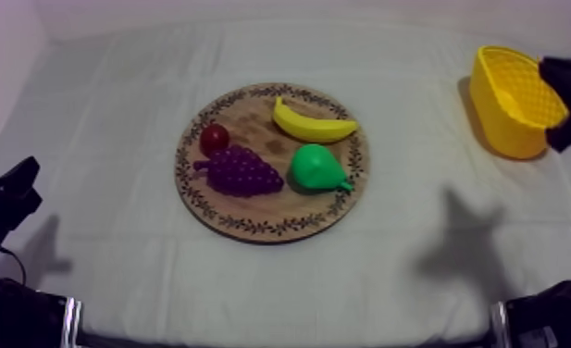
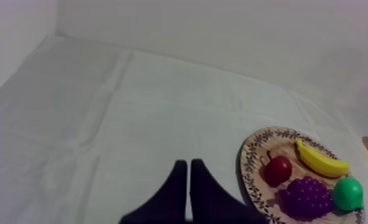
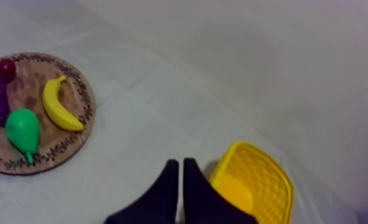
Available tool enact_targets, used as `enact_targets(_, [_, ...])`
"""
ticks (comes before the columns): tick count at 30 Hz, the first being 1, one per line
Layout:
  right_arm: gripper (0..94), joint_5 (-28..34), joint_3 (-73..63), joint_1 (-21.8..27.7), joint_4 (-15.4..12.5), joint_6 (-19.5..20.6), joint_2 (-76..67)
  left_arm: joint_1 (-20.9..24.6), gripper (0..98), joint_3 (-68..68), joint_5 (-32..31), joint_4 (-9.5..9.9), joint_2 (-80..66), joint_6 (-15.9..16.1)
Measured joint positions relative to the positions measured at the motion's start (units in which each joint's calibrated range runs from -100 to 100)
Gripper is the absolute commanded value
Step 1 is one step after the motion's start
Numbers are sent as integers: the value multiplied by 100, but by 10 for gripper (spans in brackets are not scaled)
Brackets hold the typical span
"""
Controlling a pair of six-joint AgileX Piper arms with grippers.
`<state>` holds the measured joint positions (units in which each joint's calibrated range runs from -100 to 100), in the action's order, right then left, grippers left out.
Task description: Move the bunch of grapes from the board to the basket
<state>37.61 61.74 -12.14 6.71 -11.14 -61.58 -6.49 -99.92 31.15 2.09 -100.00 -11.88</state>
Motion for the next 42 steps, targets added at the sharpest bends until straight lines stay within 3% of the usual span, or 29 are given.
enact_targets(9, [5,482,-1864,-881,417,183,1788,0,1,0,0,0,0,0])
enact_targets(24, [3,2277,-4858,-2136,210,-72,4371,0,1,0,0,0,0,3])
enact_targets(33, [3,3473,-6626,-2385,25,-218,5779,0,1,0,0,0,0,0])
enact_targets(42, [3,4500,-8147,-2625,115,-292,7198,0,1,0,0,0,0,0])
